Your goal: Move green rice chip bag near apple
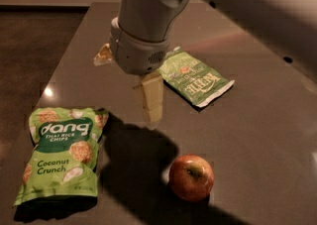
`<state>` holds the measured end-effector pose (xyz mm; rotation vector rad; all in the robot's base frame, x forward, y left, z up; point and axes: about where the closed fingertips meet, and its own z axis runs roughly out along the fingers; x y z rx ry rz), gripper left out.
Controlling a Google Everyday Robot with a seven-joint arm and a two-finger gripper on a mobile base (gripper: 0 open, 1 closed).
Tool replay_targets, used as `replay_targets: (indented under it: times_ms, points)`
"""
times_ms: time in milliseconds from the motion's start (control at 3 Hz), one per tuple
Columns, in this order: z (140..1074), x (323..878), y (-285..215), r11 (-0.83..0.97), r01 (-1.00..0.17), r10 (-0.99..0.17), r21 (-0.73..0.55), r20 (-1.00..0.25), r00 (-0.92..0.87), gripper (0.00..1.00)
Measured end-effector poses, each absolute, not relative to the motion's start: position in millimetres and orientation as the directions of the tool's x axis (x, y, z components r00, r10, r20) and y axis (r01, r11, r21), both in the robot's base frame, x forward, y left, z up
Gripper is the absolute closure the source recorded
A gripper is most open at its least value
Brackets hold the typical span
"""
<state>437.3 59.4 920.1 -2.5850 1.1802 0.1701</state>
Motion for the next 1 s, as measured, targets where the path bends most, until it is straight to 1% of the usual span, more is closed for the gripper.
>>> replay_targets:
  times_ms: [333, 1000]
  points:
    - [914.9, 422.3, 73.5, -0.685, -0.699, -0.657, -0.204, -0.241, 0.714, 0.00]
    - [917.6, 422.8, 77.9, -0.705, -0.680, -0.636, -0.204, -0.244, 0.732, 0.00]
